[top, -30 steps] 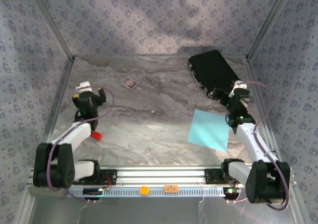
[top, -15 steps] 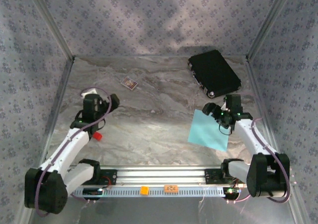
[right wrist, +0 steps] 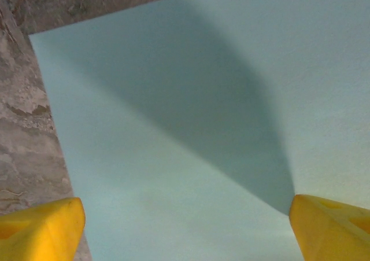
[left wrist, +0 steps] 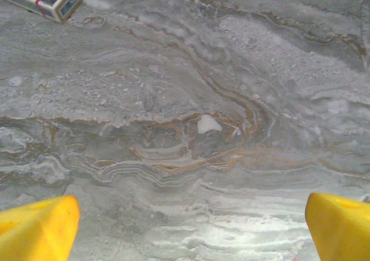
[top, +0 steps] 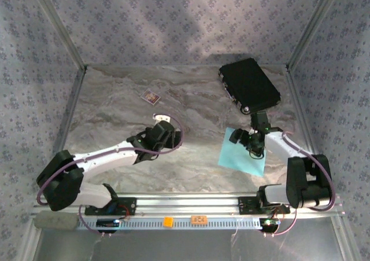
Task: Fold a paper plane with a square sheet of paper (pick it up from the middle)
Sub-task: Move the square sheet of paper to the center of the table.
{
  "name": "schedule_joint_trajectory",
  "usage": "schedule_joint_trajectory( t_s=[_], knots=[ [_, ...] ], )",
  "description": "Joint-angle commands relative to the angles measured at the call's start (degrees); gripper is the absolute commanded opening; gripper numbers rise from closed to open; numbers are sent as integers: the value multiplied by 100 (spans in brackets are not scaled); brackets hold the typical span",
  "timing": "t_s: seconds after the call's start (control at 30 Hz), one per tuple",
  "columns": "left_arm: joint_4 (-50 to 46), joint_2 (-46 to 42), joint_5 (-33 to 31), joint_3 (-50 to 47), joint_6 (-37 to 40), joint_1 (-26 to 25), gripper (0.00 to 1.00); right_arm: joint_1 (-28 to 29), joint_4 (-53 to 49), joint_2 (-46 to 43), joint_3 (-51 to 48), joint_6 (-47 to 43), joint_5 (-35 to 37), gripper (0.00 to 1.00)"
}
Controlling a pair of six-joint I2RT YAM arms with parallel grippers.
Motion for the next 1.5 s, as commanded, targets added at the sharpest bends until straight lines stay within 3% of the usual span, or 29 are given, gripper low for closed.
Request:
schedule_joint_trajectory(
  t_s=[0.0,0.27,0.43,0.57,0.7,0.83,0.97,1.23,1.47],
  knots=[
    [-6,-71,-418,117,-41,-2,100,228,100,180,109,47,-71,94],
    [-303,-636,-637,-177,-150,99,100,939,764,571,152,596,-368,93],
    [-466,-823,-103,-225,-431,576,100,1786,1296,1000,446,1352,-453,93],
    [-490,-784,-6,-133,-373,616,100,2286,1207,1208,945,1505,-356,93],
    [-857,-569,94,129,-457,606,100,2017,720,851,1177,1003,135,93],
    [-693,-513,236,85,-535,608,100,1498,559,852,1186,570,-266,91],
    [-781,-451,240,205,-557,608,100,1338,680,890,1004,438,-573,91],
    [-787,-640,190,108,-616,668,100,1461,953,1233,738,488,-783,91],
    [-825,-1013,277,-101,-933,1002,100,2005,1134,1492,775,974,-612,91]
  ],
)
